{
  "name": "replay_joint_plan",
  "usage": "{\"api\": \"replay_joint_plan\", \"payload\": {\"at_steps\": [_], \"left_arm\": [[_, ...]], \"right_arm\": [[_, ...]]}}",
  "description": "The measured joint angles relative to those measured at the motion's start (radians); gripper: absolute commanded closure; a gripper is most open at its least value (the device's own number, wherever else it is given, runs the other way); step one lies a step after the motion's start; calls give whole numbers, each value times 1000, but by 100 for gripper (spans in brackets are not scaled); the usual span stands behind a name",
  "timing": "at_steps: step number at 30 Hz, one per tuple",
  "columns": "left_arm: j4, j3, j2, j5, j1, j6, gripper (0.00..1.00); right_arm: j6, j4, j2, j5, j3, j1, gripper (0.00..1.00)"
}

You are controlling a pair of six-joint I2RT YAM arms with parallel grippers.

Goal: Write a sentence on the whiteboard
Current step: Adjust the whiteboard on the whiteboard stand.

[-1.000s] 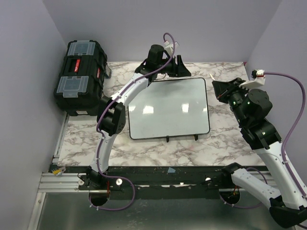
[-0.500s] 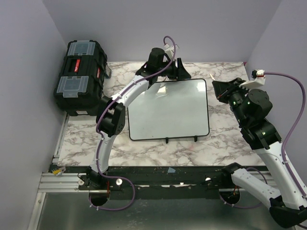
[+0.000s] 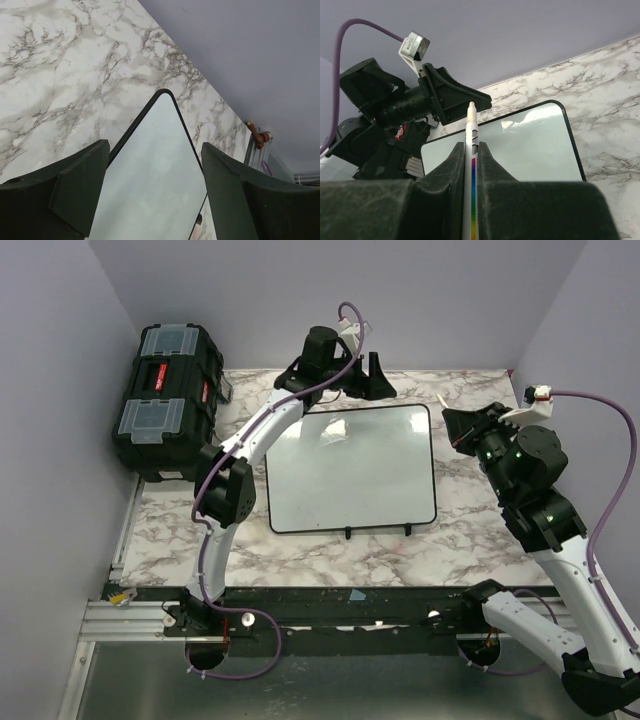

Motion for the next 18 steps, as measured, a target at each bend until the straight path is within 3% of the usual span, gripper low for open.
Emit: {"api": "replay_joint_plan", "payload": {"at_steps": [5, 13, 18], "left_arm": [[-109, -14, -48, 0, 50, 92, 2], [-270, -111, -177, 12, 215, 219, 1], [-359, -109, -173, 40, 286, 304, 2]], "right_arm": [[0, -1, 0, 0, 0, 0, 99], [0, 0, 3, -1, 0, 0, 99], [1, -1, 11, -2, -3, 0, 99]]}}
